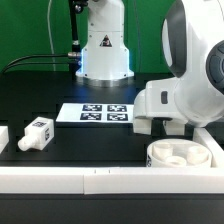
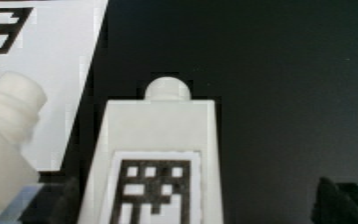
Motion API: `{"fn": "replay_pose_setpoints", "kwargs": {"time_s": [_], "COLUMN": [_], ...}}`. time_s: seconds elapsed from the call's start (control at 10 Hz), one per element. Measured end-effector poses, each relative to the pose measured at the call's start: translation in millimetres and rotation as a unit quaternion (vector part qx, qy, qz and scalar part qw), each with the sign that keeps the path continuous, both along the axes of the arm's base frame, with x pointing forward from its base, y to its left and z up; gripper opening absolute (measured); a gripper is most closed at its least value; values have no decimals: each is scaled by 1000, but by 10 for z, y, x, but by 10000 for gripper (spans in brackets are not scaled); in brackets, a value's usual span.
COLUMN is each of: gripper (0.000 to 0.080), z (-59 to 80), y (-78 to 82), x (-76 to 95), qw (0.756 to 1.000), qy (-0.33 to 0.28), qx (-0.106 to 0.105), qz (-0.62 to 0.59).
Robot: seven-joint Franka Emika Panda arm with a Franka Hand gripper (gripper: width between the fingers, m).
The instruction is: Assemble stool
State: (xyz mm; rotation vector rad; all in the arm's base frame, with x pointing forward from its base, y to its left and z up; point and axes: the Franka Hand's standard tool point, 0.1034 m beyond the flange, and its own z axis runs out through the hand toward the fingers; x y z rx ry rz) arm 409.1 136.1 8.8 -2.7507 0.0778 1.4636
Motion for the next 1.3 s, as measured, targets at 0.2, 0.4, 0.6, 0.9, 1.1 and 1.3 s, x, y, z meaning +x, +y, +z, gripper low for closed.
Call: {"fn": "replay_pose_setpoints", "kwargs": {"time_s": [0.2,0.4,0.6,0.9,1.1,1.3], "gripper": [525,391,330,330,330,330], "z": [1,3,195,796,821,812], "y": [-8,-8,-62,-341,-239,-243], "x": [5,5,100,438,367,450], "qw": [1000,1000,1000,999,996,991], "qy": [0,0,4,-39,-76,-128], "qx": [0,0,3,31,2,7], "qz": [-1,-1,-2,-9,-39,-37]}}
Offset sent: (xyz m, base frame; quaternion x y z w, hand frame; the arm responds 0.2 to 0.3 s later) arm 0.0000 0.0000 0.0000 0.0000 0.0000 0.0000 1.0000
